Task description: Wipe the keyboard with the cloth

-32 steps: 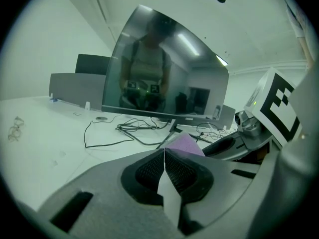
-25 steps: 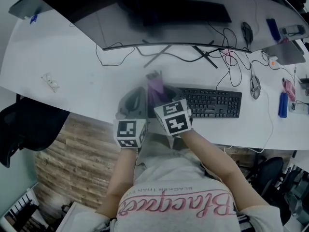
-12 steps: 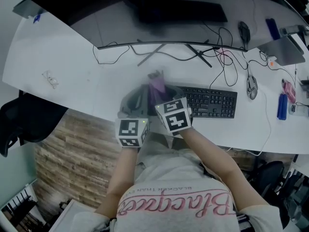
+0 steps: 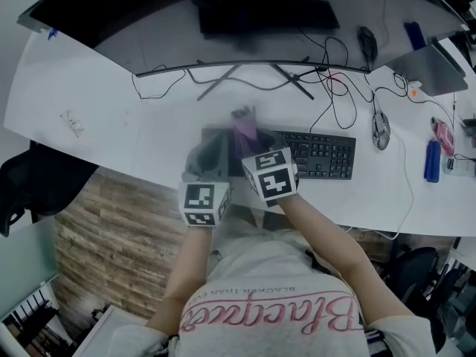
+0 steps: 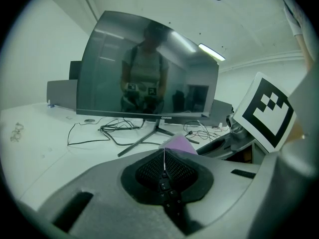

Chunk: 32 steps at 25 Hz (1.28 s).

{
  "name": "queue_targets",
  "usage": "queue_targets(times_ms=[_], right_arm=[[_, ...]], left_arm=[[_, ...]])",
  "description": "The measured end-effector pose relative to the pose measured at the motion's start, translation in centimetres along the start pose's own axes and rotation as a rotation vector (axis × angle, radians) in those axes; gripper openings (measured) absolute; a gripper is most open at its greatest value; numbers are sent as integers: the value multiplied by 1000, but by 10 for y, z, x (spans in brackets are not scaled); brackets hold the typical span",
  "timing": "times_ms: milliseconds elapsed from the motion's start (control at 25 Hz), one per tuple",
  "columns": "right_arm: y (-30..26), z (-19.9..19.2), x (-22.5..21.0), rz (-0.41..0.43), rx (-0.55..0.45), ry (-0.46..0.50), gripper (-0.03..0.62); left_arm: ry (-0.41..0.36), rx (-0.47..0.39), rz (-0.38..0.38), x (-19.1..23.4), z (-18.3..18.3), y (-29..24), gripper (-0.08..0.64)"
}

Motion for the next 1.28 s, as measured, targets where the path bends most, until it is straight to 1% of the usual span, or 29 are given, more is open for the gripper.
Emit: queue_targets(times_ms=[520, 1000, 1280], right_arm=[[30, -15, -50, -18, -15, -43, 86], [59, -33, -93, -30, -30, -56, 86], [79, -42, -123, -65, -36, -69, 86]], left_arm=[[-18, 17, -24, -50, -2, -18, 6], [-33, 26, -33, -96, -7, -33, 6], [-48, 27, -54, -121, -8, -42, 6]])
Point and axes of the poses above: the fingertips, and each gripper's own axes: y backward along the fingers, x to its left, z out of its top, the point moved 7 cm from there along y, backward along the fingers, and after that the axes turned 5 degrees about -x, right-handed, at the moved point
